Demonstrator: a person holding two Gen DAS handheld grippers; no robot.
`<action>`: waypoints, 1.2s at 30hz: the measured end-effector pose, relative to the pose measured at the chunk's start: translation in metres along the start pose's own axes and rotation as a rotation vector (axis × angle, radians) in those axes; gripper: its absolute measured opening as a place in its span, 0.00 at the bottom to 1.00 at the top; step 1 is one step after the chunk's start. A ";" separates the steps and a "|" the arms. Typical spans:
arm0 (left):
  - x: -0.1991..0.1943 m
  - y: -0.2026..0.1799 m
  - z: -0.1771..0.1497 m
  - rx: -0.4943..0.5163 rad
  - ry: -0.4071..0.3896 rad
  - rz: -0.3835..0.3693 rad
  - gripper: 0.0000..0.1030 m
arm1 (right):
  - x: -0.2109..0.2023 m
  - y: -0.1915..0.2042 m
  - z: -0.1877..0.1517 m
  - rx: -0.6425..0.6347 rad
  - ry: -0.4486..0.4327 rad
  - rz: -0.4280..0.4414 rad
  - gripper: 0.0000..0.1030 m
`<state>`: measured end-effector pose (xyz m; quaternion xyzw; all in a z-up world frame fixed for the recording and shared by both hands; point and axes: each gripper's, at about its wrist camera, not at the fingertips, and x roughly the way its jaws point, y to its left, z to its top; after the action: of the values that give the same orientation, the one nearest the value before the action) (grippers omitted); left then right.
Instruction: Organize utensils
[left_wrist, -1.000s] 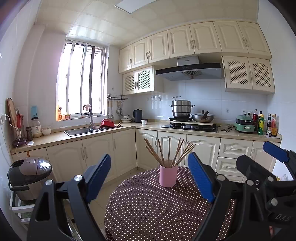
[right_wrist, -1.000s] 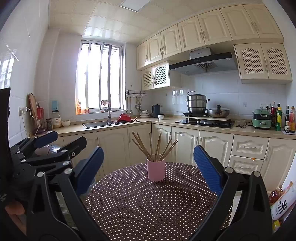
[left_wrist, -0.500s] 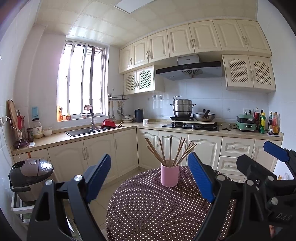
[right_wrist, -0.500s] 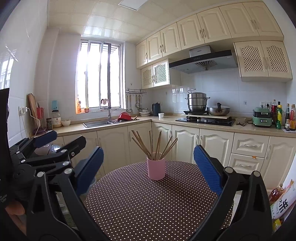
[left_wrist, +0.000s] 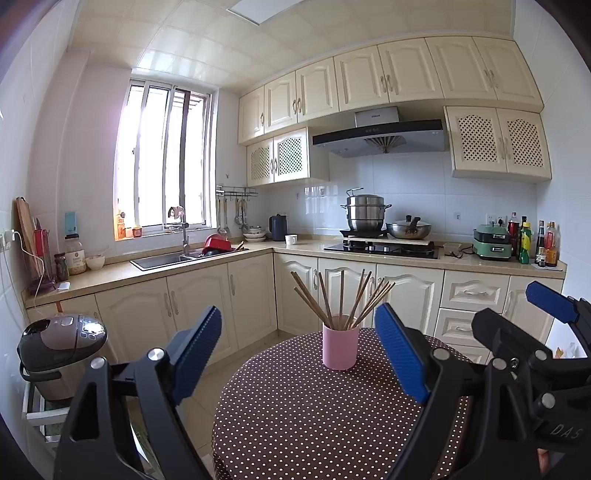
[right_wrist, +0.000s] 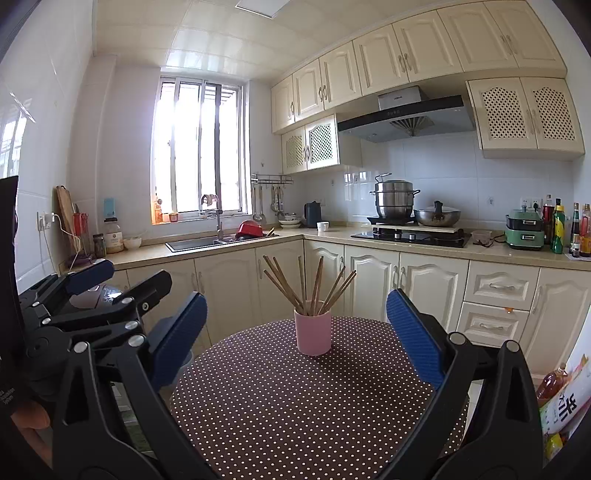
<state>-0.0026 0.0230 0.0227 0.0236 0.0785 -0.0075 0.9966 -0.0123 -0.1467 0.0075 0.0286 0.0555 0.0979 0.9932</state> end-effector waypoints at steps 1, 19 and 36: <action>0.000 0.000 0.000 0.000 0.001 0.000 0.81 | 0.000 0.000 0.000 0.001 0.001 -0.001 0.93; 0.003 0.004 -0.006 -0.001 0.006 0.003 0.81 | 0.002 0.004 -0.003 0.006 0.013 0.001 0.93; 0.001 0.008 -0.009 -0.005 0.008 0.007 0.81 | 0.001 0.007 -0.004 0.008 0.019 0.000 0.93</action>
<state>-0.0025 0.0312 0.0142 0.0217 0.0825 -0.0037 0.9964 -0.0128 -0.1397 0.0035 0.0315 0.0652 0.0980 0.9925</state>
